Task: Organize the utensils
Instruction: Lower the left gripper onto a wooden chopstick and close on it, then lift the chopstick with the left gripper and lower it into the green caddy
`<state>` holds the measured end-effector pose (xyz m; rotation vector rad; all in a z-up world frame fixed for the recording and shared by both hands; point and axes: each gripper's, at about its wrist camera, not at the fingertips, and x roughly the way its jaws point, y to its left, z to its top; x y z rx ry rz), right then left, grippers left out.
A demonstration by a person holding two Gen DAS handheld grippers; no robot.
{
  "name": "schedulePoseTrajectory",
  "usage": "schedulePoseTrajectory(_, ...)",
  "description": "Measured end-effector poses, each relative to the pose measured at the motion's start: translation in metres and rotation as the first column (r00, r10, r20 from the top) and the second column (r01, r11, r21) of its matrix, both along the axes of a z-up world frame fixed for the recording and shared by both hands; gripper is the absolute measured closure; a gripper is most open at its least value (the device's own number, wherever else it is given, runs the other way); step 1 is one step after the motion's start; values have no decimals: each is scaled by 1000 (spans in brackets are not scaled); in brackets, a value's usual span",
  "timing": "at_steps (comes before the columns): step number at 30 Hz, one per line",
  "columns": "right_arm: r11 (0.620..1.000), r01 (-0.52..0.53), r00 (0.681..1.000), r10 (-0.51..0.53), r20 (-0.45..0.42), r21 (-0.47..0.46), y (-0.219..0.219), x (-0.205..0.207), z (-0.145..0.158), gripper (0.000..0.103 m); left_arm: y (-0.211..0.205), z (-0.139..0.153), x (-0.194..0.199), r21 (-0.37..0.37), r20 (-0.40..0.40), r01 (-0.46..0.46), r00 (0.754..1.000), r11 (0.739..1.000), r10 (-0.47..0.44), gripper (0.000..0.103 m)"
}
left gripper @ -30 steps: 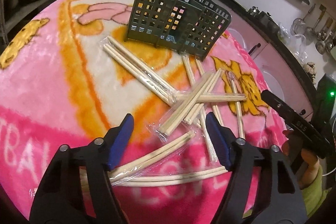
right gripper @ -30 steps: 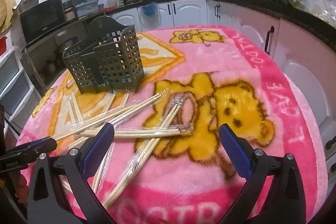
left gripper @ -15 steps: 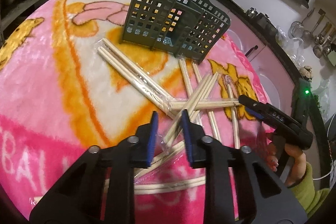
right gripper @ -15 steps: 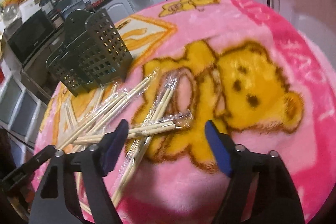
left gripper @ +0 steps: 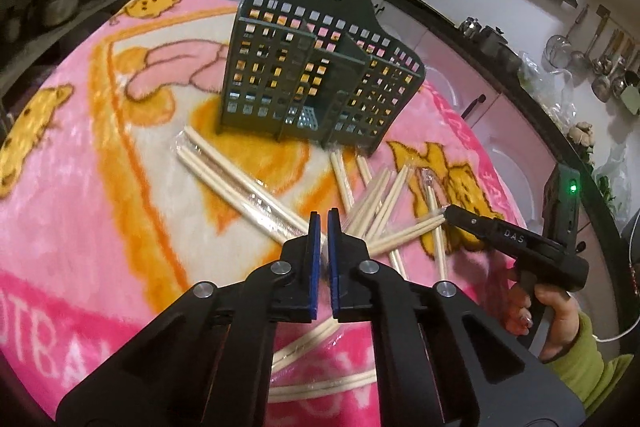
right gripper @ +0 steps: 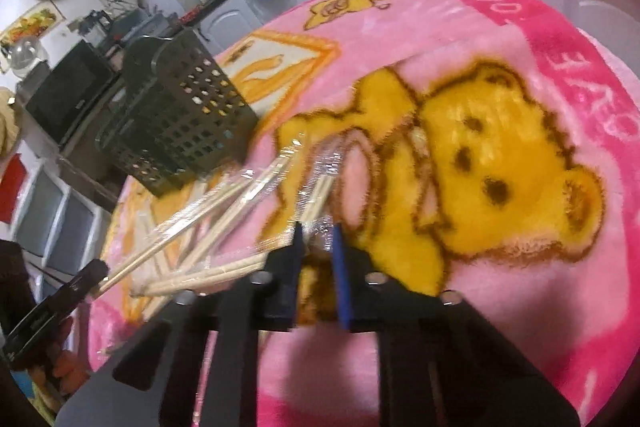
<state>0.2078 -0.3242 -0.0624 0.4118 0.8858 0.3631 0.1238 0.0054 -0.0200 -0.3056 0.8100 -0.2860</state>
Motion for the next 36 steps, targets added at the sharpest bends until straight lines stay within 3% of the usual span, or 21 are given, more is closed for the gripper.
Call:
schedulePoseTrajectory(1,1000,-11,1000,11,17,4,1,-1,4,101,0,2,1,5,5,3,1000,1000,-3,101)
schedulePoseTrajectory(15,993,-111,977,103,185,33,18,-7,60,102,10,35,14,35,88,-6,996,999,2,103)
schedulePoseTrajectory(23,985,-173,936,169,310,-12,38,-10,103,102,11,70,22,63,174,0,985,998,-11,103)
schedulePoseTrajectory(36,974,-212,873,227,432,-83,55,-10,150,102,11,113,38,70,264,6,964,998,-25,103)
